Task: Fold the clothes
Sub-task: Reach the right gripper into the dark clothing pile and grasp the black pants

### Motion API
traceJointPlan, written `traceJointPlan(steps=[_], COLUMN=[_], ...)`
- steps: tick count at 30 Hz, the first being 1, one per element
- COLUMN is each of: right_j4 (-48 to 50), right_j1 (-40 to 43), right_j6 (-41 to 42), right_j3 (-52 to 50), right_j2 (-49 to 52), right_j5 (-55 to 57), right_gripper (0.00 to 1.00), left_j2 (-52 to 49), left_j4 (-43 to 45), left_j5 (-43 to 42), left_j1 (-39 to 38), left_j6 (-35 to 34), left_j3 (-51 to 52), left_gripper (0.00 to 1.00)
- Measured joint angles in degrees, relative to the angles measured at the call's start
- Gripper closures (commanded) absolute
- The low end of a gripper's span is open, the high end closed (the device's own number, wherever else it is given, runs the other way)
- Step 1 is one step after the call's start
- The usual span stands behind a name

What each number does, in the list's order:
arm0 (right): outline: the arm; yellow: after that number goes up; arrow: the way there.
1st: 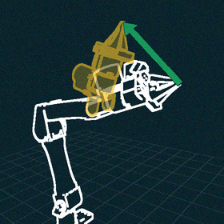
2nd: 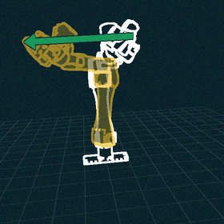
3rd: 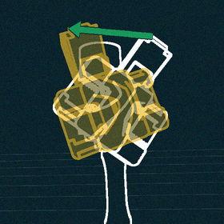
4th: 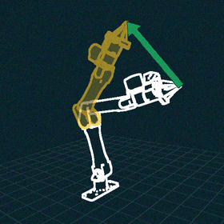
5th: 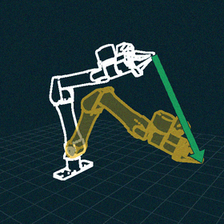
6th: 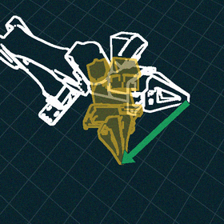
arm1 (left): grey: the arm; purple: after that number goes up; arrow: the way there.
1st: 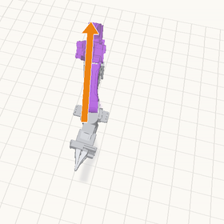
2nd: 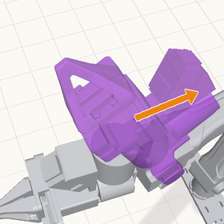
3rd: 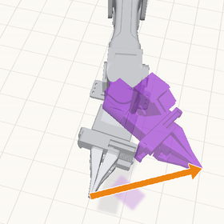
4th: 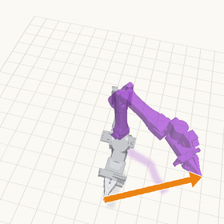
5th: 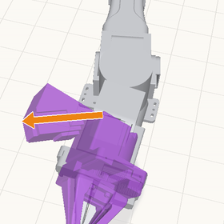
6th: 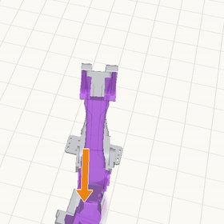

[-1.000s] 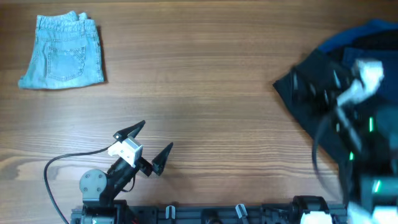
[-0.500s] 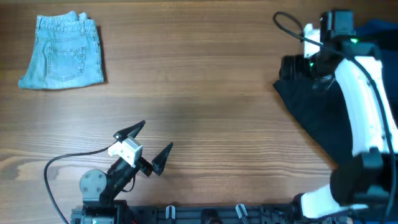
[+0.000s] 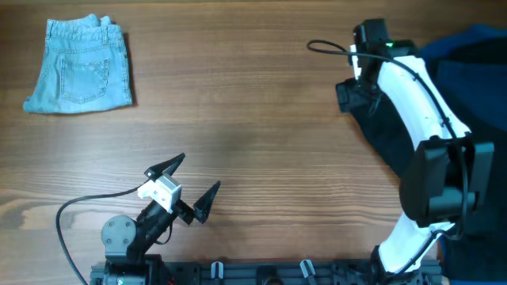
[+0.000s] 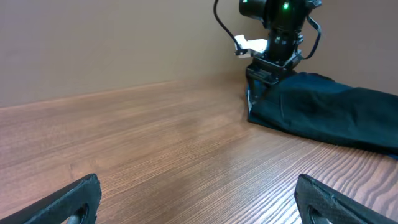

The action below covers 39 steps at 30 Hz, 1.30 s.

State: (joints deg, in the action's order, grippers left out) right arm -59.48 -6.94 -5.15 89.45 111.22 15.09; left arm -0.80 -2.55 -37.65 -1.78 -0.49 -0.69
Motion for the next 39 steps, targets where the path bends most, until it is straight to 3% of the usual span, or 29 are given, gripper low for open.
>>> traceJointPlan(steps=[9, 19, 39], right_j4=[0.17, -1.7, 3.39], right_j1=[-2.29, -2.25, -0.79], right_j6=[-0.13, -0.11, -0.74], right_j3=[-0.04, -0.09, 0.2], right_j2=[0.11, 7.98, 12.09], right_j5=[-3.93, -0.83, 2.95], right_gripper=[0.0, 0.0, 0.0], left_j2=[0.0, 0.0, 0.0], left_j4=[0.0, 0.0, 0.0], left_j5=[0.0, 0.0, 0.0], left_j1=[0.0, 0.0, 0.0], left_j6=[0.0, 0.0, 0.0], left_j3=[0.0, 0.0, 0.0], left_gripper=[0.0, 0.0, 0.0])
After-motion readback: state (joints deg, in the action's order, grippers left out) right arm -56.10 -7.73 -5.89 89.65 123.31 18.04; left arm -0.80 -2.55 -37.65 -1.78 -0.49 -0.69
